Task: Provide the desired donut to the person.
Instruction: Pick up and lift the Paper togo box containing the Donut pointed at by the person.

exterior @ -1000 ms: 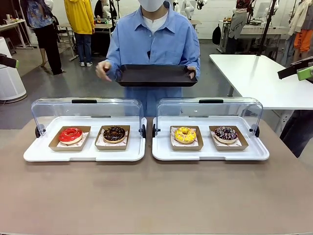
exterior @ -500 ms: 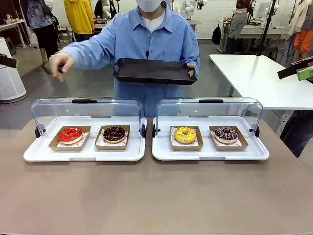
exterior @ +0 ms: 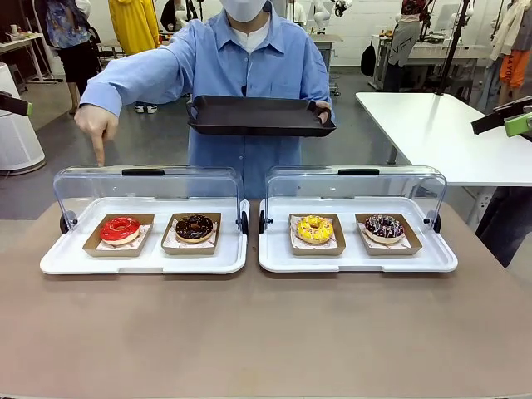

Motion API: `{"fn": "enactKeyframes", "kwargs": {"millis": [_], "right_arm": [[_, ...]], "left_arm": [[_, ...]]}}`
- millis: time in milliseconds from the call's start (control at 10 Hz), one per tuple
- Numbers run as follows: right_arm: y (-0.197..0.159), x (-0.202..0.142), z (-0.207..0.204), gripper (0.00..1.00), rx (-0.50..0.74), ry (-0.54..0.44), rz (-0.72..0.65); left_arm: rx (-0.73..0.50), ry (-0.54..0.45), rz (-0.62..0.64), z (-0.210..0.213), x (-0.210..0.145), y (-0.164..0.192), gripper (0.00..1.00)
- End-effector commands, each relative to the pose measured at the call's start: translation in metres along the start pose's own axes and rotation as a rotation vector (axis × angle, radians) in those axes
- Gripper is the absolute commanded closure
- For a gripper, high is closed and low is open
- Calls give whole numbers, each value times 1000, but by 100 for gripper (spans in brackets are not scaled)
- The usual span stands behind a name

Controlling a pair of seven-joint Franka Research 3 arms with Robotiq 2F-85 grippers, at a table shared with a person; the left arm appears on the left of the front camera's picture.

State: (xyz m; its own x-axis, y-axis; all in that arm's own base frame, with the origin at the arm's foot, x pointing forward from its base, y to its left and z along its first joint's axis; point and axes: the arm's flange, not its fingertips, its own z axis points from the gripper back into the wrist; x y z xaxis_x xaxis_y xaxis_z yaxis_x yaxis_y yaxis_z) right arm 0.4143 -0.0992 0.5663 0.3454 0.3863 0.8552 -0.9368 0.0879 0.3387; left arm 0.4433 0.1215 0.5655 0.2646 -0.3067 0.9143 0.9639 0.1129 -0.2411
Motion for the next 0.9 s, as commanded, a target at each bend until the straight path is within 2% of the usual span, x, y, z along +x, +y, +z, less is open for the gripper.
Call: {"fn": "enactKeyframes", "kwargs": {"millis": [0, 800], "right_arm": [[0, 0, -1, 0, 7, -5, 3], [0, 0, -1, 0, 7, -5, 3]], "left_arm": [[9, -9, 10, 0, 1, 0, 0], [9, -9, 10, 0, 1, 0, 0]]}}
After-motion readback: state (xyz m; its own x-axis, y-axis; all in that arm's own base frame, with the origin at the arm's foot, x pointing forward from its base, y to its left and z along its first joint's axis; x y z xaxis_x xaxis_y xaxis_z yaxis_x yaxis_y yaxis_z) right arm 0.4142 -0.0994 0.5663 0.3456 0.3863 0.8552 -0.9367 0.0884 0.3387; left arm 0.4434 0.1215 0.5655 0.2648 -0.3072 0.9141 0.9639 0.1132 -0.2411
